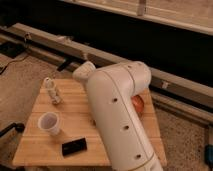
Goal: Wipe the white sponge on the table
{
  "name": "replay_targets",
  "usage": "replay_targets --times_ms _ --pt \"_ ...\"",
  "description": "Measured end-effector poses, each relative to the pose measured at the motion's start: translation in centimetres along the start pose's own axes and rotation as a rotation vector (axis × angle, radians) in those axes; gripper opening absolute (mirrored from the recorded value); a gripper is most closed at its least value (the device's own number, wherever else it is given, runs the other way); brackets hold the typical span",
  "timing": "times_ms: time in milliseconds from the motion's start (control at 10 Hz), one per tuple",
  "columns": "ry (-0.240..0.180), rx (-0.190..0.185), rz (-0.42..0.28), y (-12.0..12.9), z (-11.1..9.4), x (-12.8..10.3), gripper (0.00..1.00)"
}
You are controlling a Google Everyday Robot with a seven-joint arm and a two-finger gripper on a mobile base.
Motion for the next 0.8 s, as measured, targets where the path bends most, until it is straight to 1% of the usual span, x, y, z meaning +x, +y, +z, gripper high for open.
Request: replay_targets --times_ms 100,300,400,500,600,700,800 --pt "0.007 -0.005 0.011 0.8 0.0 0.7 0.0" --pt "0.017 -0.009 0.013 1.9 -0.2 1.2 0.0" --pt "0.029 -0.011 -0.003 3.0 -0.2 0.8 0.0" --pt "0.041 -0.013 -0.027 3.8 -0.3 -0.1 0.0" --pt "0.052 -0.016 -0.052 4.4 -0.2 -0.8 0.0" --pt "0.078 -0.019 -0.102 4.9 0.0 -2.2 0.0" --pt "0.089 -0.022 -0.119 5.1 0.1 -2.6 0.0"
